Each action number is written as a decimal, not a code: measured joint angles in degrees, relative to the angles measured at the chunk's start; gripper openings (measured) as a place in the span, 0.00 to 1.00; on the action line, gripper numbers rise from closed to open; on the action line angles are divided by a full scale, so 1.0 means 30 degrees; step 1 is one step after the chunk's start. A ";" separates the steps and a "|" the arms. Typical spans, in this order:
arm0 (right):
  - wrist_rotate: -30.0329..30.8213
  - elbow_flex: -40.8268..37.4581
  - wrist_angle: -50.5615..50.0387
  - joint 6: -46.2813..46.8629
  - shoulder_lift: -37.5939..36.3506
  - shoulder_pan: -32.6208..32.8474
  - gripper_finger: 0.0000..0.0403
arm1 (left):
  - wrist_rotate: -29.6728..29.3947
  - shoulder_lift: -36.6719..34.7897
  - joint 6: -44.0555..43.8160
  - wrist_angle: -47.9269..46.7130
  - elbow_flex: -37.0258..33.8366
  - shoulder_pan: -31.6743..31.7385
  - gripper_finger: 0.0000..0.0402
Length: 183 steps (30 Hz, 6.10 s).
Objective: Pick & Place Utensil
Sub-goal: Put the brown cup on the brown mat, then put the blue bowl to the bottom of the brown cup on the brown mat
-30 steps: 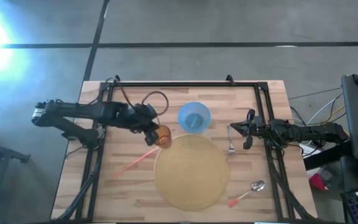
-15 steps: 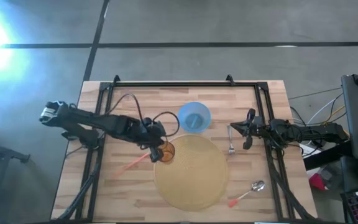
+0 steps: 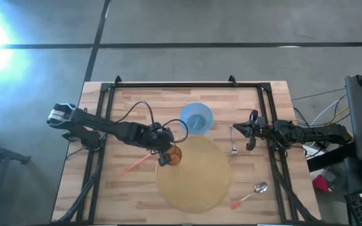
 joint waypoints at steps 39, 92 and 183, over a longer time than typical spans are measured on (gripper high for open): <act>-0.0057 0.0000 -0.0612 0.1213 0.0149 0.0006 0.02 | 0.1272 -0.0554 0.0301 0.0424 -0.1618 0.1042 0.04; 0.0860 0.2949 0.0771 0.2161 0.1303 -0.0001 0.02 | -0.0437 -0.2577 0.3676 -0.7296 0.5157 0.1160 0.28; -0.5048 2.3161 -1.5637 0.0664 3.0830 -0.9137 0.40 | 0.0251 -0.9697 0.4212 -0.1405 -0.3411 0.0925 0.25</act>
